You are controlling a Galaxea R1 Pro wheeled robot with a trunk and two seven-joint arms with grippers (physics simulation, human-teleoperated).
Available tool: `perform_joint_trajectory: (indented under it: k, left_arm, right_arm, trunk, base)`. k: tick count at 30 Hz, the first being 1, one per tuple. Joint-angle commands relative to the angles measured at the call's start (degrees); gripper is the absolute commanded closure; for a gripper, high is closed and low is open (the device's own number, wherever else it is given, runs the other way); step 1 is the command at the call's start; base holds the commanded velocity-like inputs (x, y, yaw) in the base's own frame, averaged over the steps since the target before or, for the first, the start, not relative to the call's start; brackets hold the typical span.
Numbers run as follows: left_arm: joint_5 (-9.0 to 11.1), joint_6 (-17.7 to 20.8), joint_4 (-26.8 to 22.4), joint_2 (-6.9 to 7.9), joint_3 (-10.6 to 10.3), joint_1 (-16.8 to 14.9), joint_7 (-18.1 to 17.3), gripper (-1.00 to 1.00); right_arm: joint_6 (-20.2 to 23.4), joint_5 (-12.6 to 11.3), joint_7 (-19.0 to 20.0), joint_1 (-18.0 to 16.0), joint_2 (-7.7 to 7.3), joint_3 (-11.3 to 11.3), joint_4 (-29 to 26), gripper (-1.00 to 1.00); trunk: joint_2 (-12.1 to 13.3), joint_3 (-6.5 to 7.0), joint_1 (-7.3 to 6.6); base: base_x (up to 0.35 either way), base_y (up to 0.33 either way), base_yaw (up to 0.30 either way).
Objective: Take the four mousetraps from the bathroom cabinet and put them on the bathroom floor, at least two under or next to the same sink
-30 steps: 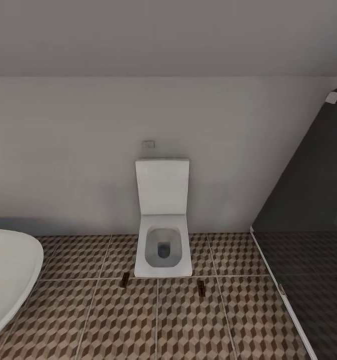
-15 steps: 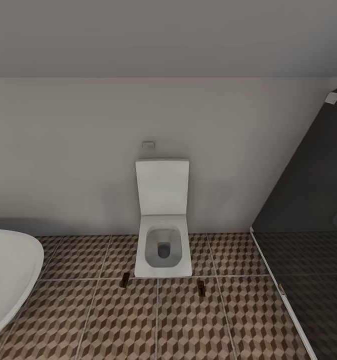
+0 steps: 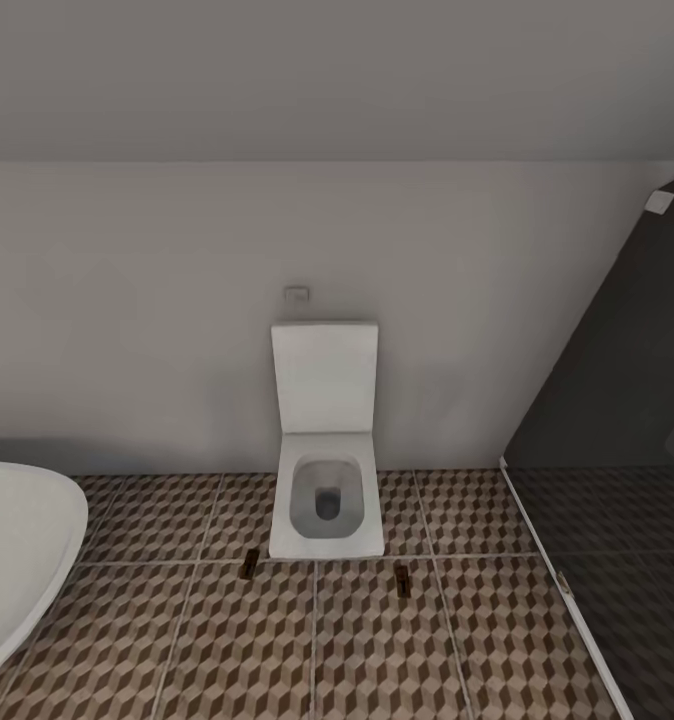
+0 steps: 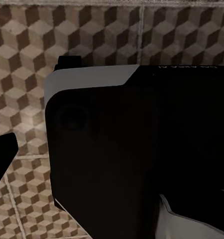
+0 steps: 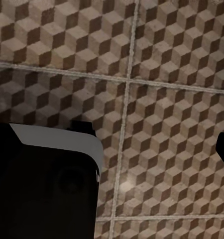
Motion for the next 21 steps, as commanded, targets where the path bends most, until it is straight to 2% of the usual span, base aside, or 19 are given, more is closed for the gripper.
perform_joint_trajectory:
  k: [1,21]
  left_arm:
    - [0.4,-0.3,-0.3,0.04,-0.4,-0.1,0.3,-1.00]
    - [0.4,-0.3,-0.3,0.04,-0.4,-0.1,0.3,-1.00]
  right_arm:
    - [-0.4,-0.4,-0.2,-0.1,0.05,0.5,0.3,-1.00]
    - [-0.4,-0.4,-0.2,-0.1,0.06,0.5,0.3,-1.00]
  trunk:
    - [-0.1,0.03,0.01]
    - [-0.1,1.84,0.01]
  base:
    - [0.000,0.000,0.000]
    - [0.000,0.000,0.000]
